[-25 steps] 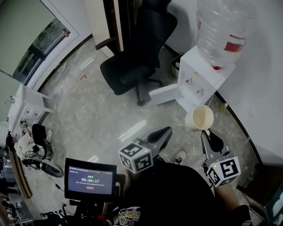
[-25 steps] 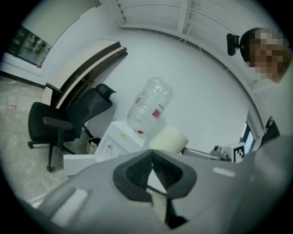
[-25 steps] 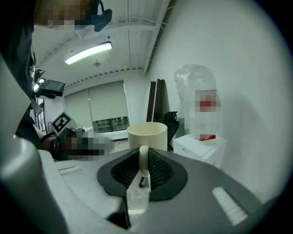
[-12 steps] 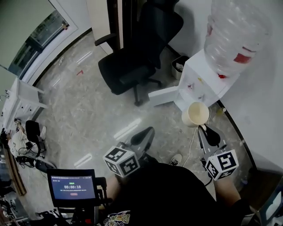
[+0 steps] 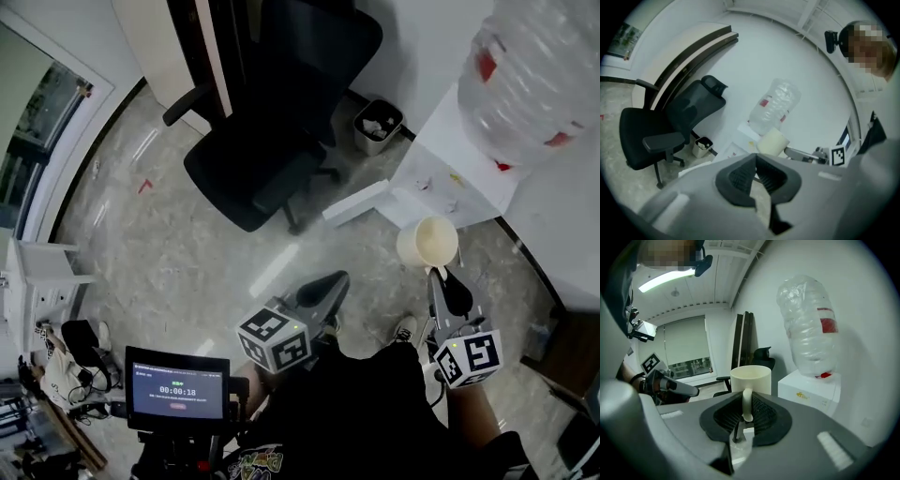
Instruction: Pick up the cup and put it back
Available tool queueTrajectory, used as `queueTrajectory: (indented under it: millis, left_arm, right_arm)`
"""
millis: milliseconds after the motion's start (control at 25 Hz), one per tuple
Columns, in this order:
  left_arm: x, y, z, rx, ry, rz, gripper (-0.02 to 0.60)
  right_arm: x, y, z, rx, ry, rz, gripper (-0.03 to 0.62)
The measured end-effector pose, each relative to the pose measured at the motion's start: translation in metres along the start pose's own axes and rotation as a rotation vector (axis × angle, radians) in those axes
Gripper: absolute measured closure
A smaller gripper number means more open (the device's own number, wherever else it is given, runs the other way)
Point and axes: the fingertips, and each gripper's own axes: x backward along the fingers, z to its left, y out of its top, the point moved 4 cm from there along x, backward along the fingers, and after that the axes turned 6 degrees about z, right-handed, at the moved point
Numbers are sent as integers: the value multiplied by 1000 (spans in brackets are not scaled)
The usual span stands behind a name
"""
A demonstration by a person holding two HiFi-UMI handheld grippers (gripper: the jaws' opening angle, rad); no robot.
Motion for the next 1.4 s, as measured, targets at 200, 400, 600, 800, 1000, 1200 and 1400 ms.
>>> queueTrajectory:
  millis: [200,400,600,800,1000,1200,1400]
  left_arm:
    - [-21,-7,23,25,-49,107,575]
    - [-41,-29,3,30,-95,191,576]
    - [-77,-85,-22,-22,-135,254,576]
    - [-126,-164,9,-37,-164,282,575]
    - [-190,-237,65,10,-236,258,577]
    - [-249,-294,136,66,-255,241,576]
    - [-285,-349,189,116,-321,254,577]
  right_arm:
    - [-26,-15,0,-48,-49,23,544]
    - [-30,-42,-11,-37,-38,54,545]
    - [-42,-105,-46,-27,15,73,545]
    - [-97,-205,-83,-4,65,162,545]
    - [-168,-324,-120,2,38,253,545]
    - [-254,-419,-173,-82,-38,249,545]
    - [-345,-500,-239,-52,-139,259,545]
